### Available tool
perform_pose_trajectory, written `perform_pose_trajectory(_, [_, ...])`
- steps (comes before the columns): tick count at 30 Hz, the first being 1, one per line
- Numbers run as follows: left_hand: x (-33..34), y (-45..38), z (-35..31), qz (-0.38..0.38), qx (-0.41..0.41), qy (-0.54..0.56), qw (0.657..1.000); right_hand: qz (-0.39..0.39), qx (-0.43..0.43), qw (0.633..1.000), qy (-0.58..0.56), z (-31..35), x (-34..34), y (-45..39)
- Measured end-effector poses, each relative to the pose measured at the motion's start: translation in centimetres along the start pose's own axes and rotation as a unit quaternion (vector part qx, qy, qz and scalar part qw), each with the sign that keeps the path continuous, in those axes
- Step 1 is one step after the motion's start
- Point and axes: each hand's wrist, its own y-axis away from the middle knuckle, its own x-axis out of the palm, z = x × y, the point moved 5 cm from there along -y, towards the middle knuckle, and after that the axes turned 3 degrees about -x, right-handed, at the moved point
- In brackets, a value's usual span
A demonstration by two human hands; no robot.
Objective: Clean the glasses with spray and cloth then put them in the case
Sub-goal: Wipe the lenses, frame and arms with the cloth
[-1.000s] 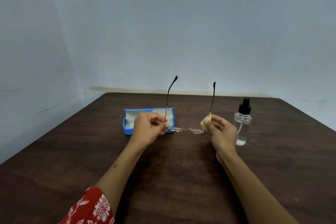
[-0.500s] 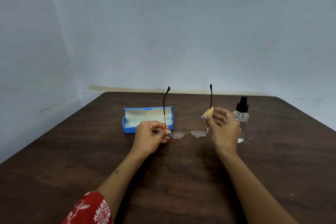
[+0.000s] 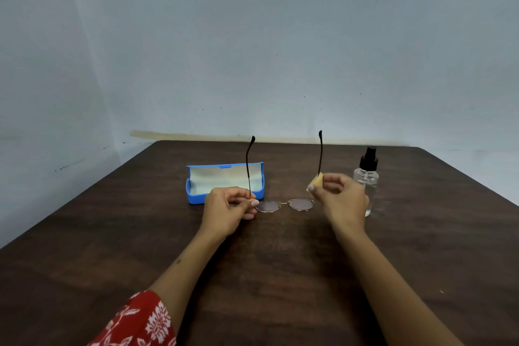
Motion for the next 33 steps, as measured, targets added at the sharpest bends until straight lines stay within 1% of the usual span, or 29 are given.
perform_pose_trajectory(1, [0.0, 0.0, 0.0, 0.001, 0.0, -0.002, 1.0, 0.009, 0.017, 1.0, 0.025, -0.3, 0.0, 0.1])
perform_pose_trajectory(3, [0.1, 0.1, 0.0, 0.006, -0.004, -0.008, 1.0, 0.011, 0.026, 0.999, 0.028, -0.1, -0.1, 0.0])
perform_pose_trajectory(7, [0.2, 0.1, 0.0, 0.013, -0.011, -0.012, 1.0, -0.026, -0.025, 0.997, -0.067, 2.8, -0.5, -1.1])
perform_pose_trajectory(9, [0.2, 0.1, -0.1, 0.014, -0.008, -0.006, 1.0, -0.04, -0.044, 0.995, -0.079, 3.8, -0.7, -1.6])
perform_pose_trajectory(12, [0.2, 0.1, -0.2, 0.019, -0.004, -0.002, 1.0, -0.038, -0.024, 0.998, -0.048, 3.2, -0.7, -1.4])
perform_pose_trajectory(15, [0.1, 0.1, -0.1, 0.022, -0.006, -0.006, 1.0, -0.011, 0.03, 0.999, 0.017, 1.0, -0.6, -0.4])
perform_pose_trajectory(17, [0.2, 0.1, -0.1, 0.024, -0.008, -0.006, 1.0, -0.002, 0.036, 0.999, 0.032, 0.8, -0.5, -0.2])
perform_pose_trajectory(23, [0.2, 0.0, -0.2, 0.027, -0.008, -0.012, 1.0, -0.041, -0.08, 0.993, -0.075, 6.3, -1.1, -1.7])
perform_pose_trajectory(26, [0.2, 0.1, -0.2, 0.025, -0.001, 0.007, 1.0, -0.032, -0.102, 0.992, -0.066, 6.5, -1.0, -1.5])
perform_pose_trajectory(28, [0.2, 0.1, -0.2, 0.023, 0.0, 0.013, 1.0, -0.024, -0.079, 0.996, -0.019, 5.1, -0.7, -0.9])
perform_pose_trajectory(31, [0.2, 0.0, -0.1, 0.023, -0.001, 0.01, 1.0, 0.017, 0.016, 0.998, 0.056, 1.7, -0.5, -0.2])
perform_pose_trajectory(33, [0.2, 0.0, 0.0, 0.026, 0.0, 0.013, 1.0, 0.045, 0.062, 0.995, 0.069, 0.3, -0.4, 0.0])
